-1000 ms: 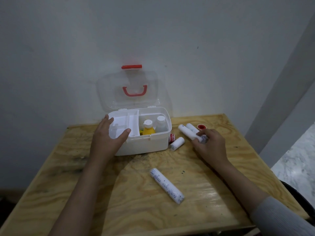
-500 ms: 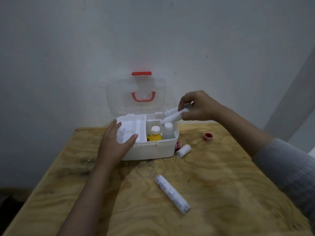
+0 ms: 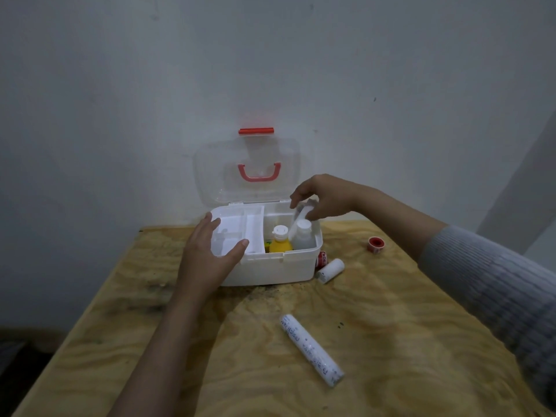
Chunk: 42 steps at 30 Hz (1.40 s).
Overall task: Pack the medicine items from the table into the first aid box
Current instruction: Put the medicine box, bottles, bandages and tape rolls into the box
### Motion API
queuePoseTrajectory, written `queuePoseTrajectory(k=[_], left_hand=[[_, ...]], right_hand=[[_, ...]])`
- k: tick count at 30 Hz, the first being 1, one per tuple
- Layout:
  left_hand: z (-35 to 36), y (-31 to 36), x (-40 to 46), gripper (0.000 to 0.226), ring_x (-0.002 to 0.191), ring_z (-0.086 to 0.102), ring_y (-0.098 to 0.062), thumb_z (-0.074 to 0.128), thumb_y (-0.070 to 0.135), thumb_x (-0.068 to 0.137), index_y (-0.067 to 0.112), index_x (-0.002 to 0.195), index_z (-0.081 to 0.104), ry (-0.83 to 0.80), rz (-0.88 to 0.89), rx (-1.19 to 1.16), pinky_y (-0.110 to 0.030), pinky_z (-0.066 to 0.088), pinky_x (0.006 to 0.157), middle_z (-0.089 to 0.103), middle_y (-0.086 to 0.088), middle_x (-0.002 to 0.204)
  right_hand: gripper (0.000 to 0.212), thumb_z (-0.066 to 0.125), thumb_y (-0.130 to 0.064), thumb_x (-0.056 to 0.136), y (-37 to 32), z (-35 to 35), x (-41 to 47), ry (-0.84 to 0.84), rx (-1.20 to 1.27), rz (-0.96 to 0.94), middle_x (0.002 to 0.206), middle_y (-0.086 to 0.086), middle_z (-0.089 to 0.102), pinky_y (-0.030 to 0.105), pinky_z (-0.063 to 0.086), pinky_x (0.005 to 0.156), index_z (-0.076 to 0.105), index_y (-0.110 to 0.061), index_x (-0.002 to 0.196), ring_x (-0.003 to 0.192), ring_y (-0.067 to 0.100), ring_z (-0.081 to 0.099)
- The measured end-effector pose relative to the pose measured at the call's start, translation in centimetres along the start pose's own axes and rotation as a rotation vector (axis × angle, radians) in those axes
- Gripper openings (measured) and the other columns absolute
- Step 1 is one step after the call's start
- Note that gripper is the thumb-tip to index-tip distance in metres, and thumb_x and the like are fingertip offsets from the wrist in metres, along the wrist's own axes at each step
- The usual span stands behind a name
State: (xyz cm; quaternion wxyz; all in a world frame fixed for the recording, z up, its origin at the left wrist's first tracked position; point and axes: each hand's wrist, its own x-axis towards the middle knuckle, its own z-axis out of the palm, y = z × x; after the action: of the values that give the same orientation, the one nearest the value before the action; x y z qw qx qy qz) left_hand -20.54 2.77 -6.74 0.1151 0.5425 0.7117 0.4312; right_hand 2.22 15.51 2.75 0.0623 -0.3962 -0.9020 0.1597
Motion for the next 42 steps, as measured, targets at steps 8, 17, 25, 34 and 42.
queuePoseTrajectory(k=[8, 17, 25, 34, 42], left_hand=[[0.0, -0.2, 0.0, 0.072, 0.138, 0.034, -0.021, 0.072, 0.051, 0.073, 0.026, 0.136, 0.046, 0.02, 0.024, -0.013, -0.043, 0.036, 0.106, 0.032, 0.005, 0.155], [0.0, 0.0, -0.1, 0.07, 0.139, 0.033, -0.02, 0.072, 0.048, 0.075, 0.024, 0.135, 0.048, 0.027, 0.034, -0.029, -0.042, 0.035, 0.106, 0.033, 0.005, 0.154], [0.1, -0.3, 0.0, 0.07, 0.138, 0.035, -0.021, 0.072, 0.049, 0.074, 0.024, 0.135, 0.048, 0.03, 0.04, -0.018, -0.043, 0.035, 0.106, 0.034, 0.004, 0.154], [0.1, 0.0, -0.1, 0.07, 0.138, 0.036, -0.024, 0.072, 0.047, 0.075, 0.021, 0.136, 0.048, 0.034, 0.04, -0.008, -0.046, 0.036, 0.106, 0.034, 0.001, 0.154], [-0.1, 0.0, -0.1, 0.07, 0.138, 0.035, -0.023, 0.072, 0.047, 0.076, 0.021, 0.136, 0.049, 0.03, 0.049, 0.002, -0.044, 0.035, 0.106, 0.034, 0.002, 0.154]], right_hand=[[0.02, 0.077, -0.015, 0.072, 0.9, 0.8, -0.8, 0.165, 0.033, -0.02, 0.09, -0.004, 0.069, 0.025, 0.05, 0.075, 0.074, -0.016, 0.092, 0.075, 0.004, 0.056], [0.031, 0.081, -0.01, 0.068, 0.8, 1.1, -0.6, 0.186, 0.054, -0.032, 0.097, 0.0, 0.067, 0.014, 0.049, 0.071, 0.07, -0.01, 0.097, 0.083, 0.009, 0.063], [0.02, 0.077, -0.007, 0.072, 1.8, 1.4, -3.3, 0.412, 0.121, 0.013, 0.093, 0.007, 0.068, 0.013, 0.047, 0.068, 0.07, -0.009, 0.09, 0.082, 0.017, 0.066], [0.011, 0.076, -0.011, 0.072, 3.8, 6.8, -9.5, 0.336, 0.238, 0.171, 0.082, -0.006, 0.069, 0.018, 0.049, 0.063, 0.07, -0.019, 0.077, 0.075, 0.005, 0.064], [0.015, 0.074, -0.009, 0.073, 3.8, 10.3, -10.8, 0.285, 0.188, 0.113, 0.088, -0.001, 0.065, 0.019, 0.049, 0.068, 0.071, -0.016, 0.086, 0.076, 0.007, 0.059]])
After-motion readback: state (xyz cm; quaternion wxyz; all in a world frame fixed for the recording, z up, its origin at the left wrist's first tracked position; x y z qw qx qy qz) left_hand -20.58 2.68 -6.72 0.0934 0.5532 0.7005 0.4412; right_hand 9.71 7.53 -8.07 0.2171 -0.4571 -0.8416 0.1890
